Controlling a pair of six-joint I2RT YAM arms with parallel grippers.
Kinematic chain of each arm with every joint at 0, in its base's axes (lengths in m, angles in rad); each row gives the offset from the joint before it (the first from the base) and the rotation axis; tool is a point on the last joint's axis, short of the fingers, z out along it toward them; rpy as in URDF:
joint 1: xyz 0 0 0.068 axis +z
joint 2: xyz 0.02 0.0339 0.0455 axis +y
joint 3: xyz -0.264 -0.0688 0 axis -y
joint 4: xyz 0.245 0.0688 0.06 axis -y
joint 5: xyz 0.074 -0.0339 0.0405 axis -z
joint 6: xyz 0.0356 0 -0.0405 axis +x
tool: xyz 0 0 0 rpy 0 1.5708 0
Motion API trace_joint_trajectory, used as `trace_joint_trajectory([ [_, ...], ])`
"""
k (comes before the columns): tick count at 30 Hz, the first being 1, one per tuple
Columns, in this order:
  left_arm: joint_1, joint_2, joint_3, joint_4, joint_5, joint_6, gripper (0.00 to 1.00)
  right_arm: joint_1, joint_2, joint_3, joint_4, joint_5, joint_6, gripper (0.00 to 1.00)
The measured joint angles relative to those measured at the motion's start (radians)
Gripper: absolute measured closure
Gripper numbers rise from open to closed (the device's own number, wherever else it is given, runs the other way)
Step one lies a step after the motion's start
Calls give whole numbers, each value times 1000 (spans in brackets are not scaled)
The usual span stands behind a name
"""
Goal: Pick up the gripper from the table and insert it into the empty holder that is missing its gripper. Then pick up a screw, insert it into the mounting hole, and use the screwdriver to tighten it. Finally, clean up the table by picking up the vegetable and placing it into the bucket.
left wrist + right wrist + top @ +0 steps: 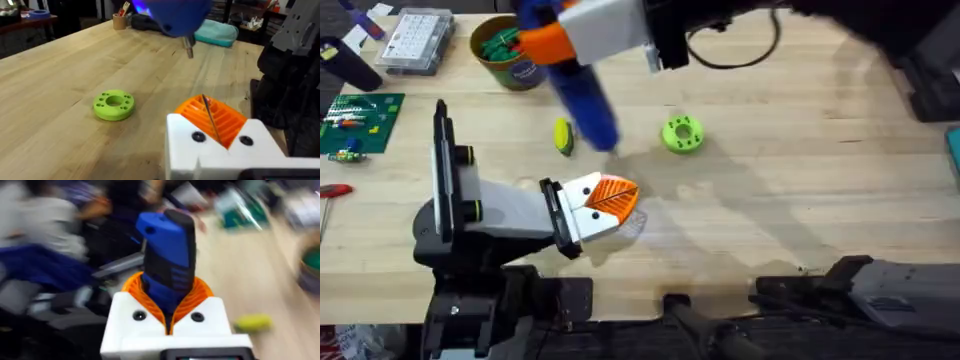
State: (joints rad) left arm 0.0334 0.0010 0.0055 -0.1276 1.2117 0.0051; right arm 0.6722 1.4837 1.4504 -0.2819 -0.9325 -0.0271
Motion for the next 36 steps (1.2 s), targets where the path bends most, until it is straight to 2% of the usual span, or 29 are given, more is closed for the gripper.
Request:
trace_joint_trajectory([
  [6,0,0,0,0,0,2,997,-1,1,161,-364,385,-228,992],
  [10,0,0,0,0,0,14,997,-1,1,232,-501,611,-314,992],
  [19,0,0,0,0,0,25,997,-4,1,249,-792,1084,-448,992],
  [20,0,0,0,0,-1,26,997,-23,6,249,-866,1187,-480,992],
  [25,0,0,0,3,-8,26,997,-113,80,257,-910,1259,-503,992],
  [36,0,0,0,19,-95,24,997,-319,409,260,-828,1279,-535,992],
])
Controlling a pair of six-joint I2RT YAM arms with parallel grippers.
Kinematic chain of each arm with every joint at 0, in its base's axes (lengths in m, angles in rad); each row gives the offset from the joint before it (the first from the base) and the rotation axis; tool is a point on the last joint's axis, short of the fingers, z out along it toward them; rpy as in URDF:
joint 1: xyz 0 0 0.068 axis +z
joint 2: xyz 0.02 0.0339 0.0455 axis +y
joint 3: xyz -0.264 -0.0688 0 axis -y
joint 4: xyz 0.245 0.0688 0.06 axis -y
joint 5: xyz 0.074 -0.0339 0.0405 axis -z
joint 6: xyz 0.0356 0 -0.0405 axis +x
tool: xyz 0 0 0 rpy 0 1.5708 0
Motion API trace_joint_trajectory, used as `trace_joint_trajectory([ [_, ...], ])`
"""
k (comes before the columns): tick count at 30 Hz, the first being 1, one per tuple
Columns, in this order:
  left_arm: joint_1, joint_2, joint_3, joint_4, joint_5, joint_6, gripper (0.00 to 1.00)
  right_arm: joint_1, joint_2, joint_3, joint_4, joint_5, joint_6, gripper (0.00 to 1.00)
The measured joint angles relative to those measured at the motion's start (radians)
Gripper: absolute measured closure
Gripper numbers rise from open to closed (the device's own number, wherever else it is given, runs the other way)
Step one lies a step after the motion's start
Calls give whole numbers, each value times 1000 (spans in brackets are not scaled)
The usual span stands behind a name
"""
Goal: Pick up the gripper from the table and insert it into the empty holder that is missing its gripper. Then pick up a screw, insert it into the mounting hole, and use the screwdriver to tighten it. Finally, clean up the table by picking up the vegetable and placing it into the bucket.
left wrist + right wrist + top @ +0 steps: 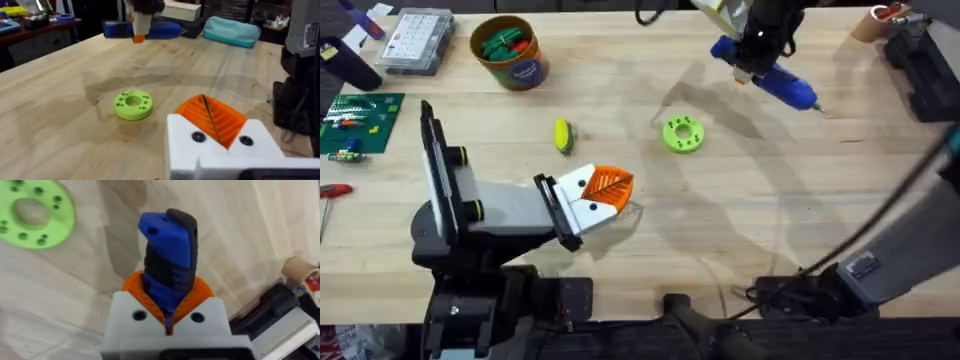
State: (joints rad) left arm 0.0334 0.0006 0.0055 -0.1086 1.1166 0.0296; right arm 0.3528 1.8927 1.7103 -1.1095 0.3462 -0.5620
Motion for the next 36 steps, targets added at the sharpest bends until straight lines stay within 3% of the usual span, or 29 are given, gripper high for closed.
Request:
trace_joint_trajectory([
  [6,0,0,0,10,-57,-15,997,-58,147,1,28,-32,-11,992],
  [13,0,0,0,16,-103,-38,997,-68,287,7,88,-78,-77,992],
  [23,0,0,0,18,-113,-38,997,-68,288,10,90,-82,-103,992],
  [24,0,0,0,18,-114,-38,997,-68,288,10,88,-80,-92,936],
  [26,0,0,0,19,-118,-39,829,-70,286,15,83,-77,-84,633],
  [30,0,0,0,19,-119,-42,221,-72,252,15,48,-83,-43,62],
  [31,0,0,0,19,-120,-45,82,-72,232,14,33,-93,-32,20],
  [32,0,0,0,21,-121,-44,34,-72,211,14,19,-106,-23,11],
  [36,0,0,0,67,-161,-69,15,-72,50,13,-32,-170,7,7],
])
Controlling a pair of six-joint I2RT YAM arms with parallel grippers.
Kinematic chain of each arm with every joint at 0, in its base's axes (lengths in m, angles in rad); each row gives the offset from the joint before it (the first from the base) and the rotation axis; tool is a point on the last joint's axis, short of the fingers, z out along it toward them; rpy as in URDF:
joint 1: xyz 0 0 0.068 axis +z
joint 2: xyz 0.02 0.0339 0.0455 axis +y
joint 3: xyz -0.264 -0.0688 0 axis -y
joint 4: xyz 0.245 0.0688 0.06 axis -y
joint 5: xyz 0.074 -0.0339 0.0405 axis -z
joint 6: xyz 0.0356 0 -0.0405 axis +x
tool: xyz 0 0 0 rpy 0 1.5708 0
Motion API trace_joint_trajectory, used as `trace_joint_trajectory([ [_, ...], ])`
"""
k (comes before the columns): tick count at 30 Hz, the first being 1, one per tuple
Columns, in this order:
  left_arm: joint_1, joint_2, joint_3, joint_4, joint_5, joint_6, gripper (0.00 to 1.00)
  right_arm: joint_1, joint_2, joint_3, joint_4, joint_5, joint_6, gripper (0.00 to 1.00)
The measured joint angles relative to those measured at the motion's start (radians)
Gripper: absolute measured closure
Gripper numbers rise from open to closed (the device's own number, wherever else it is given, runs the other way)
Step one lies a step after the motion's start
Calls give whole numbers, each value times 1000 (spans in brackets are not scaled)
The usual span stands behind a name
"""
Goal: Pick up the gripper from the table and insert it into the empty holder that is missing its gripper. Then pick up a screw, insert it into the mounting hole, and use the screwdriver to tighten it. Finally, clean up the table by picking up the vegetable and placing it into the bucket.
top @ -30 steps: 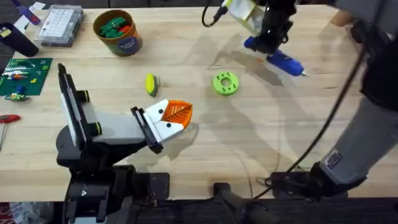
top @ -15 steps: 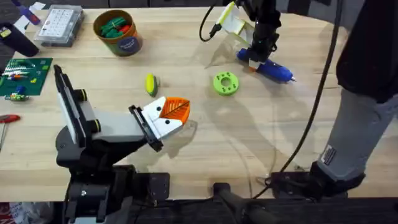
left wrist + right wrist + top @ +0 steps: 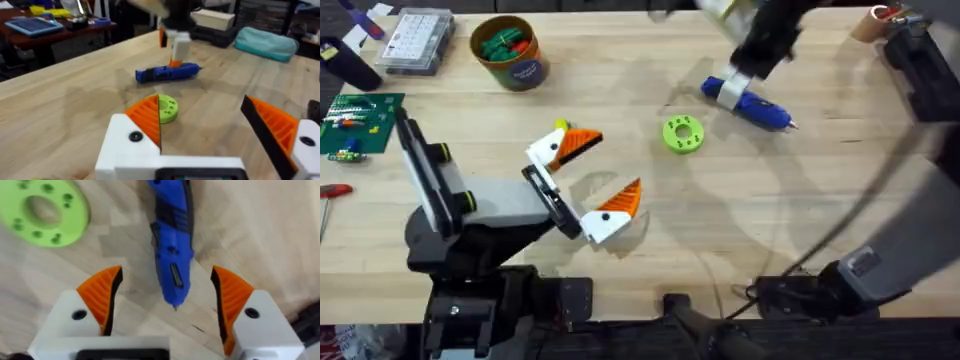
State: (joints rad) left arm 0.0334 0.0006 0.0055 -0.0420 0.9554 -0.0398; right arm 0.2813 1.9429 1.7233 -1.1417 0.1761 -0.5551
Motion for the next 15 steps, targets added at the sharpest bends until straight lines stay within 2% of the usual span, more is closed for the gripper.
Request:
trace_joint_trajectory([
  [4,0,0,7,-34,-62,-59,14,7,-206,2,-51,-34,55,7],
  [5,0,1,64,-141,-126,-68,17,18,-318,5,-61,-46,109,7],
  [10,0,89,306,-421,-223,-41,16,71,-417,6,-121,-55,199,6],
  [11,0,205,469,-565,-272,-16,15,109,-440,6,-158,-62,245,6],
  [15,0,404,678,-760,-342,5,15,151,-453,6,-175,-66,313,6],
])
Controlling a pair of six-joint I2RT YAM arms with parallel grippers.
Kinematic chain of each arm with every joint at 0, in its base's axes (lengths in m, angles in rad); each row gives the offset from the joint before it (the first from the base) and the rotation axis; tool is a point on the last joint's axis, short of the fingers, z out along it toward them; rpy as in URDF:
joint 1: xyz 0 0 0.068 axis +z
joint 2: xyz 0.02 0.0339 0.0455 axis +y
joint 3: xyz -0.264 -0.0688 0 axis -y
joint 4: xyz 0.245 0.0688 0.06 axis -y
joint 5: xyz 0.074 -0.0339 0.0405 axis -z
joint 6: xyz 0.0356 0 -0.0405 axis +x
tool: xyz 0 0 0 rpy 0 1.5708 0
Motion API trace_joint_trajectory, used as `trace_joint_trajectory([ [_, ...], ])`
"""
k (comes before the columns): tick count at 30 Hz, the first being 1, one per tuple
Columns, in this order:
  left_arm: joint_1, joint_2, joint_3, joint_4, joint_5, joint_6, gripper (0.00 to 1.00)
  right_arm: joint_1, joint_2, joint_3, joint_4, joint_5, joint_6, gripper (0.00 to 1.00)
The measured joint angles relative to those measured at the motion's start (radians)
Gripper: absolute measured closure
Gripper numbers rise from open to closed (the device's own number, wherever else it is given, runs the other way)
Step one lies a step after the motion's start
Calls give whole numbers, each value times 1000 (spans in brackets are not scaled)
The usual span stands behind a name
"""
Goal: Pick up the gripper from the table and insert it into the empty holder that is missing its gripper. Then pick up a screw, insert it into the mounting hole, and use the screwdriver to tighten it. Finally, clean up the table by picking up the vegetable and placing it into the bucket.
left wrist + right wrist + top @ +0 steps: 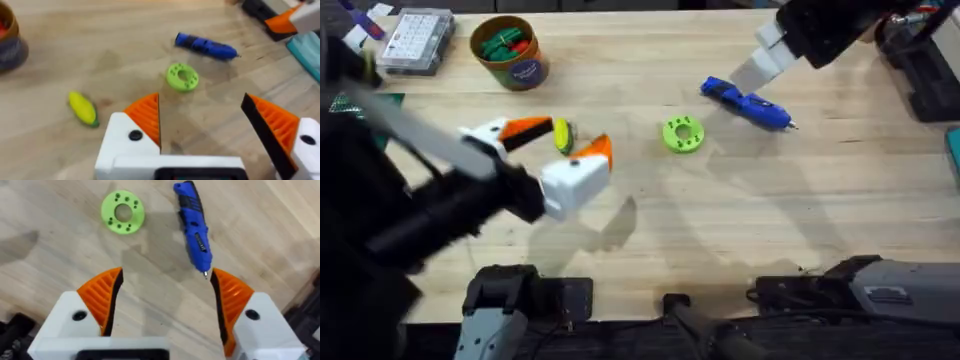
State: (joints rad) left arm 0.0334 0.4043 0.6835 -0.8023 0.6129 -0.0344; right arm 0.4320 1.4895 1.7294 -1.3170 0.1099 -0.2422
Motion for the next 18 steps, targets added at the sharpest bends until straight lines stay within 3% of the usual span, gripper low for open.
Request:
trace_joint_trajectory([
  [5,0,268,250,-237,-86,6,15,26,-3,0,-37,-3,120,6],
  [9,0,444,400,-347,-143,26,14,30,-11,0,-46,-3,178,6],
  [16,0,647,471,-439,-295,96,14,30,-60,0,-79,-3,210,6],
  [17,0,713,471,-436,-378,109,14,30,-82,0,-79,-3,213,6],
  [18,0,734,471,-429,-402,110,14,30,-87,0,-79,-3,213,6],
])
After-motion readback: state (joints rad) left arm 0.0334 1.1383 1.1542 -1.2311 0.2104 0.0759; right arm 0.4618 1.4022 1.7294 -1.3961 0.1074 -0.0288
